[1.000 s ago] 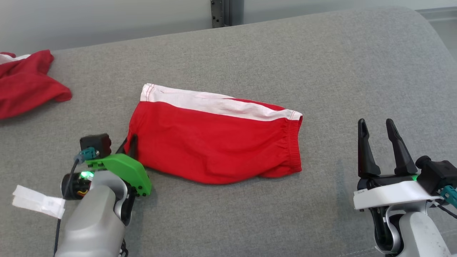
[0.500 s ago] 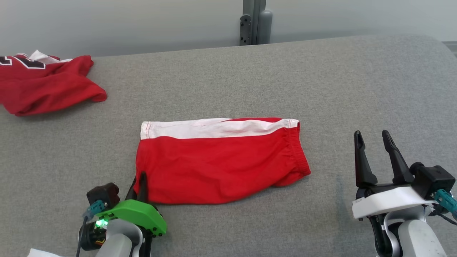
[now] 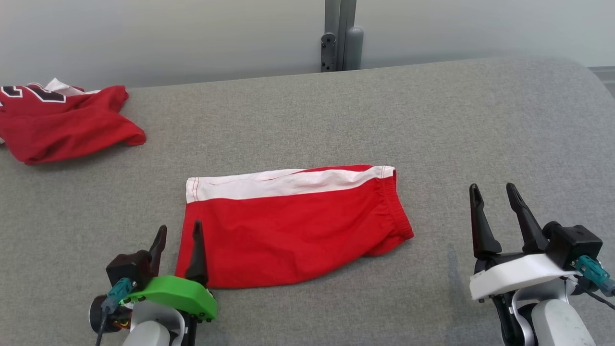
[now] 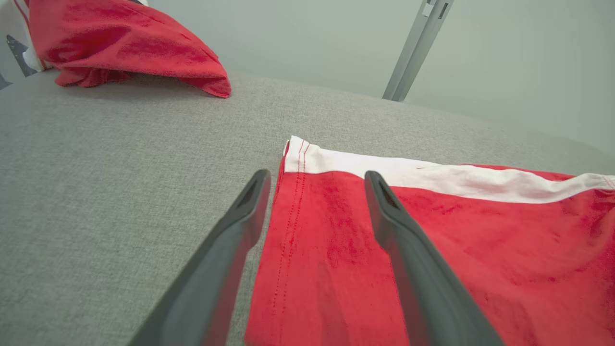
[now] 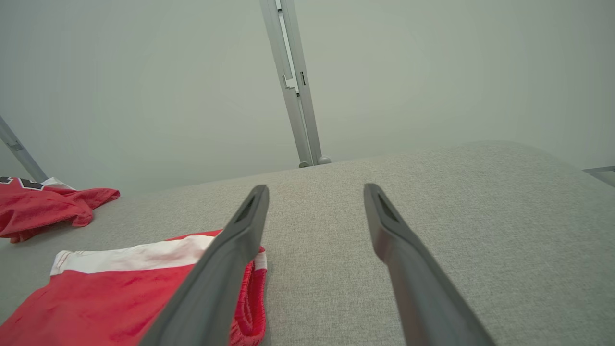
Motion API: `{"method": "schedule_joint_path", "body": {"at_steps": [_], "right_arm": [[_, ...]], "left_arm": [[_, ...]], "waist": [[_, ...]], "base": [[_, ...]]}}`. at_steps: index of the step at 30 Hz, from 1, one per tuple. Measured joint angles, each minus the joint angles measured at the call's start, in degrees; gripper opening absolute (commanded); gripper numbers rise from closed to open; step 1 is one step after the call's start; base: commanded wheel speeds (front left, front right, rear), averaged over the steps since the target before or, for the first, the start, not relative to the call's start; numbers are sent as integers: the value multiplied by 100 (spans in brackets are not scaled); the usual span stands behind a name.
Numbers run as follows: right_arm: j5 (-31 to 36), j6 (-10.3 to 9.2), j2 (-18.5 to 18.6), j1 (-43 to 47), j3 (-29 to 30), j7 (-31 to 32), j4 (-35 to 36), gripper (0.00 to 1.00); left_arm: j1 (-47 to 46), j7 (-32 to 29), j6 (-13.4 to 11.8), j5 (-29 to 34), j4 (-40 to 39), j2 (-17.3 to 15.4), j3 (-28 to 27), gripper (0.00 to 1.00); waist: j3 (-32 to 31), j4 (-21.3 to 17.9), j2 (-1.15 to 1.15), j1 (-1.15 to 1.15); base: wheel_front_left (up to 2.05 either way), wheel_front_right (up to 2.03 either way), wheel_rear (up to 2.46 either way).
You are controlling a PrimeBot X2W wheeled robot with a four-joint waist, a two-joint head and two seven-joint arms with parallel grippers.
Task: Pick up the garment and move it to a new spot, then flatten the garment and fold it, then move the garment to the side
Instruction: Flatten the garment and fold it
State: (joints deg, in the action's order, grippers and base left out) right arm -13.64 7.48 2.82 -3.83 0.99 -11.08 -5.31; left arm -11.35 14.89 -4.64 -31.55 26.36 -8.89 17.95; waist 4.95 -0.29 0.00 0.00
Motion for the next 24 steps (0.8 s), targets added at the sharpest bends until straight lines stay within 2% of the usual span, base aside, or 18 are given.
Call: {"method": "schedule_joint_path", "body": {"at_steps": [6,15,19,24], "right_arm": [[26,0,-1,12,15,49,-18,100],[25,0,0,89,-52,125,-109,100],[29,0,0,14,-249,410,-325,100],[132,0,-2,-514,-527,984,-921,100]], "left_arm": [[317,14,-109,575,-933,-81,-171,100],[820,23,-168,931,-1534,76,-406,100],[926,23,-159,980,-1669,170,-488,100],[963,23,-90,1059,-1726,292,-487,100]], "waist": [[-107,51,0,0],[-269,188,0,0],[-301,274,0,0],[-279,395,0,0]], "base": [[0,0,0],[0,0,0],[0,0,0],[0,0,0]]}}
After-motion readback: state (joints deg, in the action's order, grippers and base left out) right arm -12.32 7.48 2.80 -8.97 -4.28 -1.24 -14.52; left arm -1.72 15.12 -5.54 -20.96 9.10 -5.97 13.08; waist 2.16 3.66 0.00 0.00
